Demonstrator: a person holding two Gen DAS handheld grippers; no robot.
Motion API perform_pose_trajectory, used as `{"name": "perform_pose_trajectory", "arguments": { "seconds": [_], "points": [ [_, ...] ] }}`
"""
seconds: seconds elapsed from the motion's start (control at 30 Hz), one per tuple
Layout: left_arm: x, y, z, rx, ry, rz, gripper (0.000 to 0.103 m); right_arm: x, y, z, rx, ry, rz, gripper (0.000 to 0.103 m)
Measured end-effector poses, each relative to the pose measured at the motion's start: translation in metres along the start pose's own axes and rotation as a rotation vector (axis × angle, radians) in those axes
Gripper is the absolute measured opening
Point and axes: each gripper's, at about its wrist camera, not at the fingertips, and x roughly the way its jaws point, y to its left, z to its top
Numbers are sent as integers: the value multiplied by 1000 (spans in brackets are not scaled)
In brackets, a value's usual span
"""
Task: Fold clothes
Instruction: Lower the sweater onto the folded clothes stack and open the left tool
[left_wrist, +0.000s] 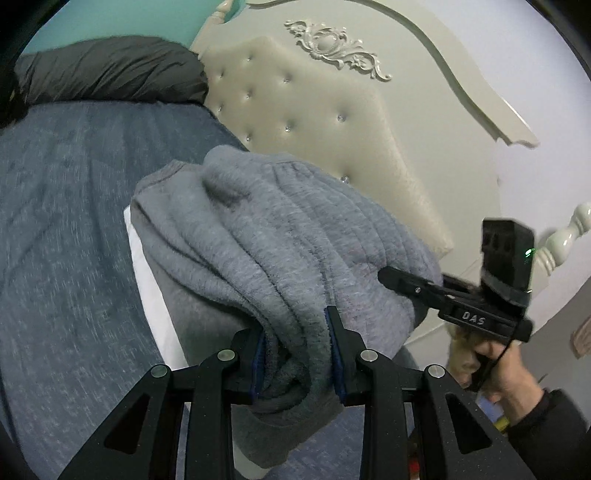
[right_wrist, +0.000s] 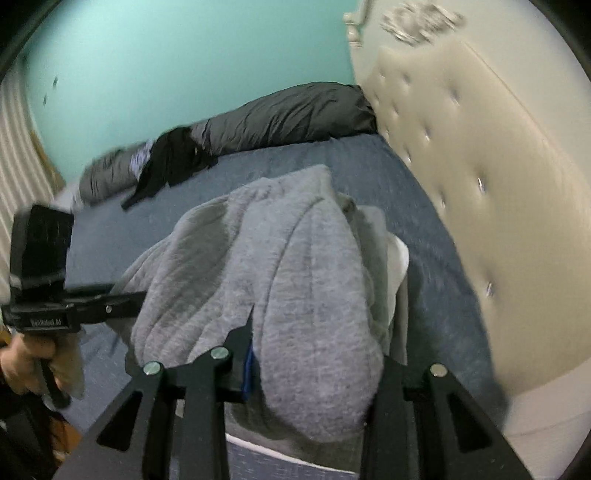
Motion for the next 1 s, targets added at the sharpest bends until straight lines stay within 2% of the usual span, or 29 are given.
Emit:
{"name": "perform_pose_trajectory", "arguments": {
  "seconds": [0.2, 0.23, 0.3, 0.33, 0.47, 0.57, 0.67, 0.7, 0.73, 0.77, 0.8, 0.87, 1.0],
  "points": [
    [-8, 5, -3, -31, 11, -17, 35, -3, 3, 0, 26, -12, 3, 36],
    [-9, 10, -2, -44, 12, -25, 35, -3, 3, -1, 33, -8, -7, 38],
    [-17, 16, -4, -54, 9, -34, 38, -4, 3, -4, 54, -3, -37, 52],
    [-20, 16, -3, -49, 4, -29, 38, -6, 2, -5, 68, -4, -51, 54],
    [-52, 14, 1, 19, -54, 66, 40, -26, 9, -3, 74, -57, -159, 70],
    [-68, 2, 15, 101, -108, 128, 43, -49, 21, 2, 60, -148, -235, 70],
    [-54, -22, 30, 221, -97, 153, 44, -52, 31, 15, 56, -189, -218, 70],
    [-47, -32, 35, 257, -89, 151, 44, -53, 35, 19, 54, -201, -211, 67],
    [-38, -37, 38, 280, -77, 159, 44, -54, 38, 23, 53, -214, -204, 59],
    [-28, -42, 42, 299, -63, 169, 44, -55, 42, 27, 51, -227, -196, 37],
    [-19, -47, 45, 319, -50, 179, 44, -56, 45, 31, 50, -239, -189, 21],
    [-1, -50, 46, 343, -24, 206, 44, -36, 50, 36, 35, -173, -155, 11],
    [19, -29, 33, 339, 41, 253, 44, 5, 33, 34, 88, -42, -203, 7]
  ]
}}
